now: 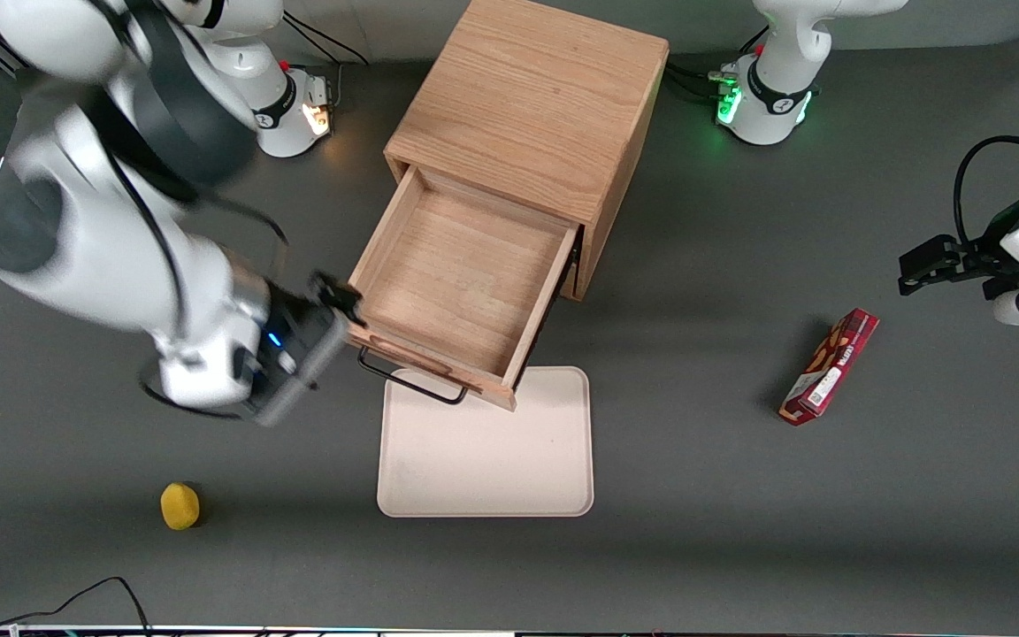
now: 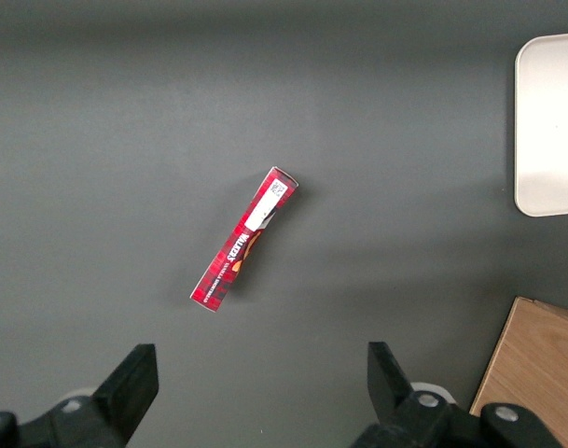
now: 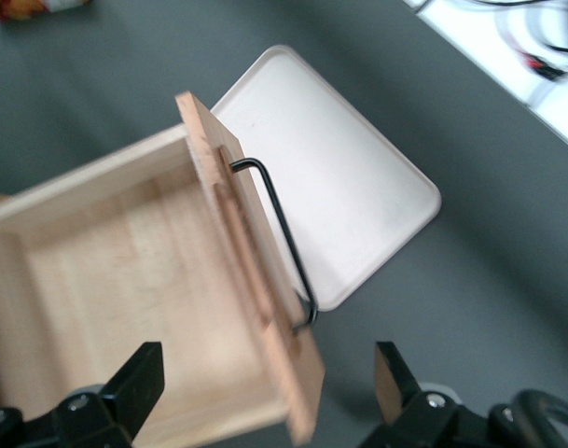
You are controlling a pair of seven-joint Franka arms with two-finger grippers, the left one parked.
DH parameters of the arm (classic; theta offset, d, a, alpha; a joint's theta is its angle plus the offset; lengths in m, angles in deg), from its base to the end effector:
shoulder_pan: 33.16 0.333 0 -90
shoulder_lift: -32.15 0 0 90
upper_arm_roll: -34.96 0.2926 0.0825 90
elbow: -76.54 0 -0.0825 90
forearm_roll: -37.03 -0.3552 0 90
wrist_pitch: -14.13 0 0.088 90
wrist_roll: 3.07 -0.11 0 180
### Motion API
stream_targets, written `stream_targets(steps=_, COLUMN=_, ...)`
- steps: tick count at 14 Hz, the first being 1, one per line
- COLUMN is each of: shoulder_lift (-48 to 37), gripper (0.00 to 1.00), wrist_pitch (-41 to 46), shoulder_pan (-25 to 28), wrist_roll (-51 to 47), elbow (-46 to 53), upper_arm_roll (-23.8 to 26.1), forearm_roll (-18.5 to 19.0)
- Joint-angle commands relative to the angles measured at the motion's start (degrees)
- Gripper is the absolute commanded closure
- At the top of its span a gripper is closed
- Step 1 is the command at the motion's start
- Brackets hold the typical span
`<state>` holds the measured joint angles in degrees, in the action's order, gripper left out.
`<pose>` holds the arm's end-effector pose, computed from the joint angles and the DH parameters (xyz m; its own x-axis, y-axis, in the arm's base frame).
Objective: Open upper drawer
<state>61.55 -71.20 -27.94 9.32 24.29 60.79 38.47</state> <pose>0.5921 0.2468 0.5978 0.7699 0.6219 0.1431 0.6381 -0.7525 -0.1628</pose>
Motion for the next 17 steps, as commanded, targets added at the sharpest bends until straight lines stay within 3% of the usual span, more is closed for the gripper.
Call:
stream_targets(steps=1, shoulder_lift=-9.68, gripper=0.0, wrist_pitch=8.12, shoulder_pan=-0.56, wrist_roll=-17.41, elbow=-2.77, upper_arm_roll=-4.46, forearm_roll=-1.18)
stream_targets(steps=3, shoulder_lift=-12.59, gripper=0.0, wrist_pitch=11.74, shoulder_pan=-0.82, wrist_roll=-26.06, elbow=-3.99, upper_arm_roll=-9.45, forearm_roll=-1.52)
stream_targets(steps=6, shoulder_lift=-13.92, gripper=0.0, wrist_pitch=23.67, shoulder_pan=-1.09, wrist_roll=-25.75, elbow=-4.61, upper_arm_roll=-20.69, forearm_roll=-1.18)
stream_targets(steps=8, shoulder_lift=-17.76, gripper=0.0, wrist_pitch=25.74, shoulder_pan=-1.61, wrist_roll=-25.65, elbow=-12.38, upper_arm_roll=-23.71, forearm_roll=-1.53)
stream_targets(steps=11, shoulder_lift=-33.65, gripper=0.0, wrist_pitch=4.28, shoulder_pan=-1.7, wrist_roll=-26.27, elbow=-43.44, upper_arm_roll=-26.96, forearm_roll=-1.88)
stream_targets(steps=13, shoulder_lift=-40.71, gripper=0.0, wrist_pitch=-6.83, shoulder_pan=-1.44, wrist_roll=-26.45, elbow=-58.08, upper_arm_roll=-26.88, forearm_roll=-1.88)
stream_targets(steps=15, shoulder_lift=-44.31, gripper=0.0, wrist_pitch=-12.47, shoulder_pan=-1.35, wrist_roll=-27.5, elbow=-64.96, upper_arm_roll=-26.71, forearm_roll=-1.88)
stream_targets(steps=17, shoulder_lift=-44.34, gripper=0.0, wrist_pitch=-12.41, shoulder_pan=-1.09, wrist_roll=-26.98, elbow=-63.69, upper_arm_roll=-26.53, forearm_roll=-1.53)
